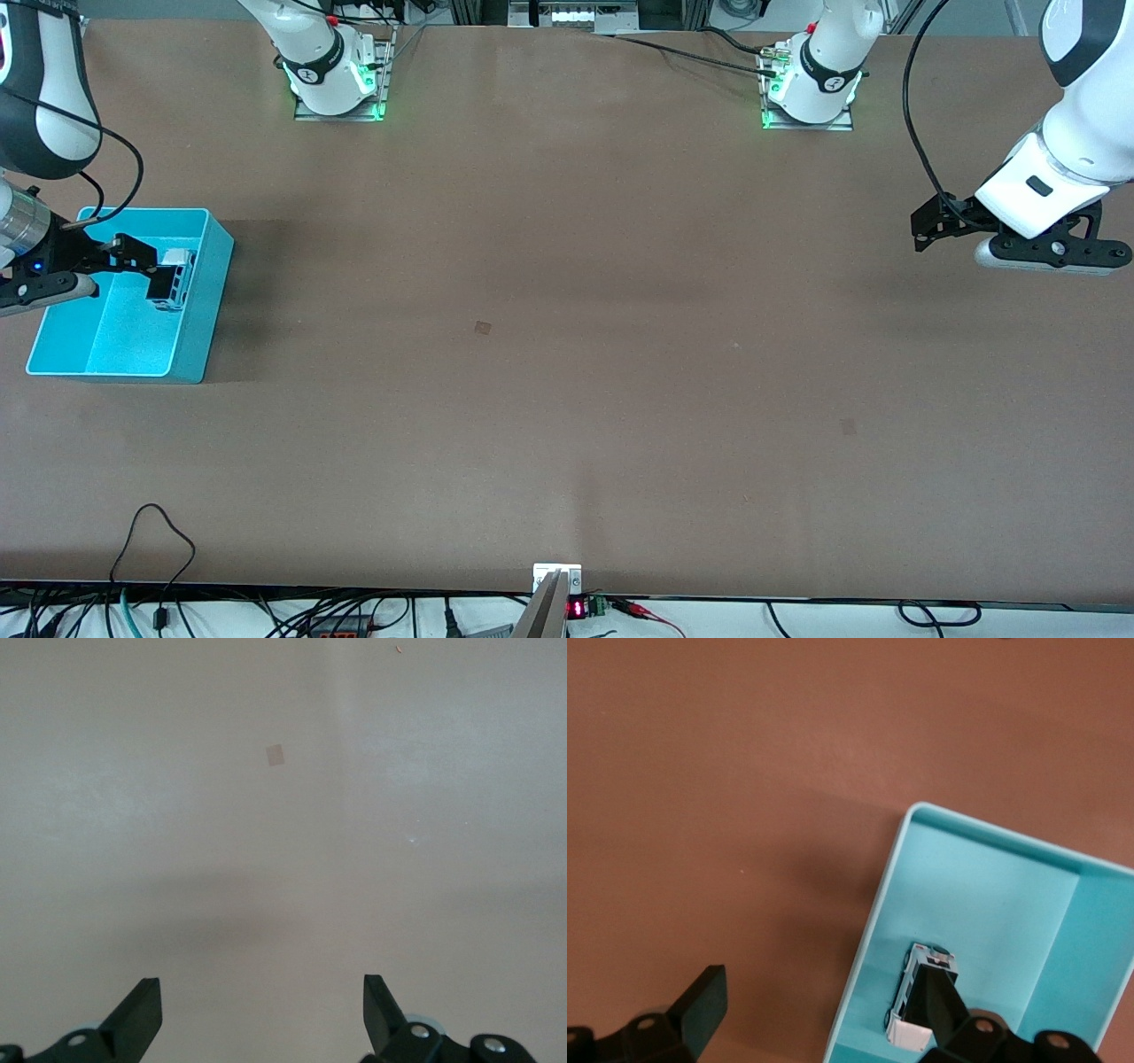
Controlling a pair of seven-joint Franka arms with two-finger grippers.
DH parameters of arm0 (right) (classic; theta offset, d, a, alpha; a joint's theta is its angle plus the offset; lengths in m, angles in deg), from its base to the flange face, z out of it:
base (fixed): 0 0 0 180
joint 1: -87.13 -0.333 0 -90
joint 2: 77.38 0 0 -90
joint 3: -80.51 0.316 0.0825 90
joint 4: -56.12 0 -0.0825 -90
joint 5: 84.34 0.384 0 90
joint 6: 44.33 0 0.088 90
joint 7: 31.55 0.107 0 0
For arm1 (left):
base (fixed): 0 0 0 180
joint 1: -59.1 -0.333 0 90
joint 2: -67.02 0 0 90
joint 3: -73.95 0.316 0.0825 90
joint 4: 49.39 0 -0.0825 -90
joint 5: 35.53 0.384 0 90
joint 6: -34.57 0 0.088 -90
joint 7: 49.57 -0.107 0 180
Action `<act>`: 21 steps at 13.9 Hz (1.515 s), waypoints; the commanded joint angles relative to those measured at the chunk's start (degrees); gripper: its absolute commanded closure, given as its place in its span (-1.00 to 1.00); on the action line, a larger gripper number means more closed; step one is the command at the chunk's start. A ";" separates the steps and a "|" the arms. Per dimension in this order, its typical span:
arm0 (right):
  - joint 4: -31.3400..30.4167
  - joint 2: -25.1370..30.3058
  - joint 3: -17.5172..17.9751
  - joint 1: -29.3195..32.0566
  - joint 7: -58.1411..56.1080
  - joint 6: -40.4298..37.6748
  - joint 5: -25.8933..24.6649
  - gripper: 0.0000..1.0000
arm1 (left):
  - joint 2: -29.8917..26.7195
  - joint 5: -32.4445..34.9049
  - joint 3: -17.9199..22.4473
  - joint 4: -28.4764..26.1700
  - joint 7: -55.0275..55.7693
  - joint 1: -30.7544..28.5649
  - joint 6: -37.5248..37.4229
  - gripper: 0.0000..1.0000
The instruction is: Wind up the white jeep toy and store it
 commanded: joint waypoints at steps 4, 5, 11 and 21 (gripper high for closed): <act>0.58 5.13 -0.46 -6.86 7.41 -4.00 -0.20 -1.00 | -0.19 -0.13 0.07 0.89 -1.11 0.22 -1.11 -1.00; 0.66 6.27 -0.37 -8.09 9.43 -4.80 -0.20 -1.00 | -0.19 -0.13 0.07 0.89 -1.03 0.22 -1.11 -1.00; 3.20 9.80 -0.72 -11.71 14.01 -8.22 0.15 -1.00 | -0.19 -0.13 0.07 0.89 -1.03 0.22 -1.11 -1.00; 21.93 2.59 -1.16 -14.60 23.39 -19.83 -0.11 -1.00 | -0.19 -0.13 0.07 0.89 -1.03 0.22 -1.11 -1.00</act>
